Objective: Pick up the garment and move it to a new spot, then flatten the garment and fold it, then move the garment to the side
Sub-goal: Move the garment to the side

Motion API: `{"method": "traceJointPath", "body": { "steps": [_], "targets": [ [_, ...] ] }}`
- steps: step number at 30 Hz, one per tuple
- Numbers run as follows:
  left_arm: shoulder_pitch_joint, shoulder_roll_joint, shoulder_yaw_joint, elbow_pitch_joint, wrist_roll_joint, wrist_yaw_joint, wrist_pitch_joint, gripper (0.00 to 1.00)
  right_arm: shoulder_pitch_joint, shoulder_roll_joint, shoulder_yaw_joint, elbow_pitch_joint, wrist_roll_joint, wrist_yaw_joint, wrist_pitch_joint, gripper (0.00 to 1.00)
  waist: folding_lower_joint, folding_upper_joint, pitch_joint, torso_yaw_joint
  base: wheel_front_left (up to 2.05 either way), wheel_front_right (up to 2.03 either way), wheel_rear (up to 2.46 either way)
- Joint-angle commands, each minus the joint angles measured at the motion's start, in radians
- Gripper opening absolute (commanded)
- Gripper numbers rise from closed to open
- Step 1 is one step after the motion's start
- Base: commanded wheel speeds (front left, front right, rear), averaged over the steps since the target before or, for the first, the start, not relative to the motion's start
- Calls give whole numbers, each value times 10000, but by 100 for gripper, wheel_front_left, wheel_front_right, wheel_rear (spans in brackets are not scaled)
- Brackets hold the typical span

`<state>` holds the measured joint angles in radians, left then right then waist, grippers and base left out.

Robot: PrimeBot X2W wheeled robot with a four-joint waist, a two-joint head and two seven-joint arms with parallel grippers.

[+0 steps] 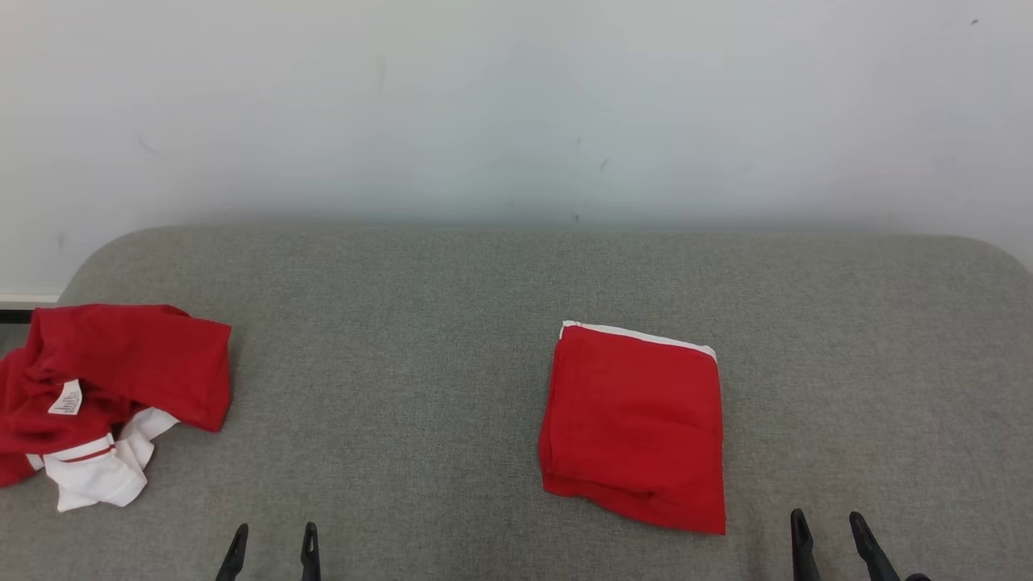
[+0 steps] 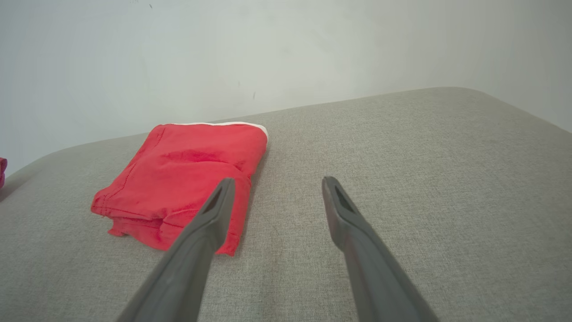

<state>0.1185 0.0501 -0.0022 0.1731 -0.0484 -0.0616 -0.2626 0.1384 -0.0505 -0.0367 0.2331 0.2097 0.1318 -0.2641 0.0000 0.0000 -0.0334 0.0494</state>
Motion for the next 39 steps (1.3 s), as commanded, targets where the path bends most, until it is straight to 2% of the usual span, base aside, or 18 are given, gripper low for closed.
{"method": "traceJointPath", "body": {
  "steps": [1,9,20,25,33,36,37,38,39],
  "targets": [
    [46,7,-8,-68,38,7,-32,100,-172,2,-8,39,81,-23,1,100,0,0,-3,42,0,0,0],
    [-56,7,-102,-63,8,-37,-32,100,-1776,2,143,1530,-27,-25,1,100,0,0,101,291,0,0,0],
    [-252,5,-336,57,-11,-123,-32,100,-5210,0,-178,6204,65,-23,1,100,0,0,386,895,0,0,0],
    [-432,7,-465,65,-56,-122,-32,100,-6188,-28,-677,8162,-150,-23,1,100,0,0,560,1219,0,0,0],
    [-699,5,-620,39,-135,-126,-32,100,-6938,-22,-1264,9752,-124,-25,10,100,0,0,956,1537,0,0,0],
    [-817,7,-650,52,-147,-156,-32,100,-7141,4,-1200,10117,-53,-25,18,100,0,0,1116,1627,0,0,0],
    [-861,4,-654,56,-137,-144,-32,100,-7201,11,-1139,10180,-32,-23,37,79,0,0,1156,1648,0,0,0],
    [-871,5,-654,61,-141,-150,-32,100,-7240,22,-1084,10223,-18,-23,43,29,0,0,1190,1664,0,0,0],
    [-883,5,-651,73,-142,-153,-32,100,-7283,30,-1029,10260,-6,-23,41,0,0,0,1216,1674,0,0,0]
  ]
}}
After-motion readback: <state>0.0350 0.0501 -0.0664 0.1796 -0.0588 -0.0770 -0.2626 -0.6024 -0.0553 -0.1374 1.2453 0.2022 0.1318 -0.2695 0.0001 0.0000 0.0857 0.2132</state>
